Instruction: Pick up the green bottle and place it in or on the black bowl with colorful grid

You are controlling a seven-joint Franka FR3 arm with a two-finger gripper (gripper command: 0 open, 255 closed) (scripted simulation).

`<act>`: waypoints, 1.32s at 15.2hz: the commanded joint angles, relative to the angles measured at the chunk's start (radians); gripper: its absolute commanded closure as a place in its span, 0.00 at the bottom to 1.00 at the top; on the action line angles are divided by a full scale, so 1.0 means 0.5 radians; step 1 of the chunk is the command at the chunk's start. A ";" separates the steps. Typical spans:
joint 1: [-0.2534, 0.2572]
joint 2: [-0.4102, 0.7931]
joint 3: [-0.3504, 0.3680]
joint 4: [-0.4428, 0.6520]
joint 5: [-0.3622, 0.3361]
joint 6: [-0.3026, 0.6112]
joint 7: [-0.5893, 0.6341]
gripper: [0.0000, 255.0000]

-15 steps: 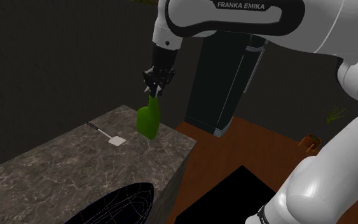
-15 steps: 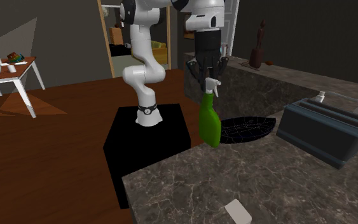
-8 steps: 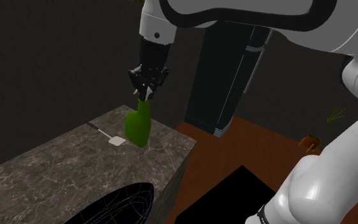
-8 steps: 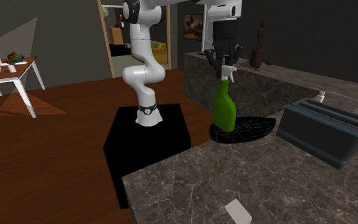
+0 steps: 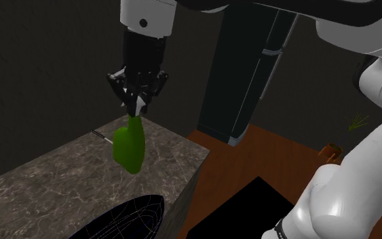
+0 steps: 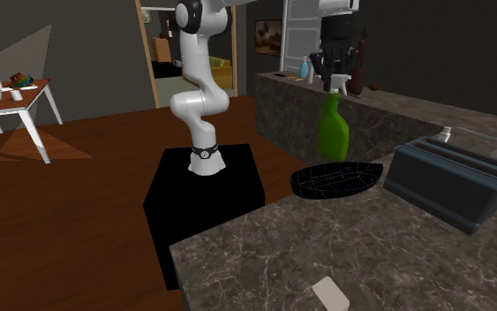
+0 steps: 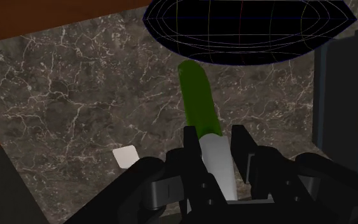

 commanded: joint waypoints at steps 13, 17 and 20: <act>0.468 0.528 0.368 0.763 -0.381 -0.338 0.771 1.00; 0.424 0.455 0.358 0.565 -0.329 -0.198 0.749 1.00; 0.400 0.411 0.352 0.432 -0.299 -0.100 0.736 1.00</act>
